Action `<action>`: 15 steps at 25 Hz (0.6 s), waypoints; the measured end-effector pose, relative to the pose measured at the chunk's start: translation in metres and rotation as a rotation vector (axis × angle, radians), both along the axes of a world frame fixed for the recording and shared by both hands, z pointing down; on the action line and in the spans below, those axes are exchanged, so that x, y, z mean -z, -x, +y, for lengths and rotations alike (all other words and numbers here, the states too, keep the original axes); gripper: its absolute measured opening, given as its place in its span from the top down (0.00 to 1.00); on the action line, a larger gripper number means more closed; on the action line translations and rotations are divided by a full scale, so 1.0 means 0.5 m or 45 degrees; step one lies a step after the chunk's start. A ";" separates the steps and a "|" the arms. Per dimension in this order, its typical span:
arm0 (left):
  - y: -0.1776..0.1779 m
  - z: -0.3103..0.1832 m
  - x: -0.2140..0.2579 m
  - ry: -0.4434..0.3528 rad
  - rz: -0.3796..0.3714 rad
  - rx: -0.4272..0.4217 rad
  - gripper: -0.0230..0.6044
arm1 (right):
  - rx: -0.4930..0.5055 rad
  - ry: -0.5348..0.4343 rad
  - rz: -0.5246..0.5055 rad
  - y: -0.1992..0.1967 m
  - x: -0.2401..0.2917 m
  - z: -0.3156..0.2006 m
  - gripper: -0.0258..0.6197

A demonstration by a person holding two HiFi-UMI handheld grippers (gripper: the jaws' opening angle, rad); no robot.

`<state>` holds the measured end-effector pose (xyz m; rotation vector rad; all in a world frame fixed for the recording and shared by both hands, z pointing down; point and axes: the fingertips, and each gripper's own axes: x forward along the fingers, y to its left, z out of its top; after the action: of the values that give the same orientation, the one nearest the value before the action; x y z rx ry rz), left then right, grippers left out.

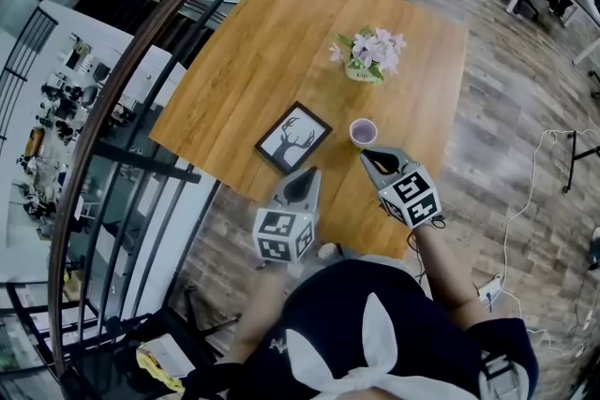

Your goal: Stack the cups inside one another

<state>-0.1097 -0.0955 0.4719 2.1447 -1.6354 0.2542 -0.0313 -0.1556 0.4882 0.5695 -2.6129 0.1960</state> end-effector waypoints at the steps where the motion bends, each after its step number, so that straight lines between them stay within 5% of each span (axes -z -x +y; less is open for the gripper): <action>1: -0.004 0.003 0.002 -0.003 0.001 -0.004 0.93 | 0.001 0.007 -0.013 -0.002 0.001 0.011 0.96; 15: -0.065 0.050 0.005 -0.016 0.026 -0.059 0.93 | 0.085 0.012 -0.030 -0.021 0.012 0.123 0.96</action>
<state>-0.0773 -0.0706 0.4694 2.1891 -1.5813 0.2358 -0.0206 -0.0939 0.4822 0.4784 -2.6476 0.1951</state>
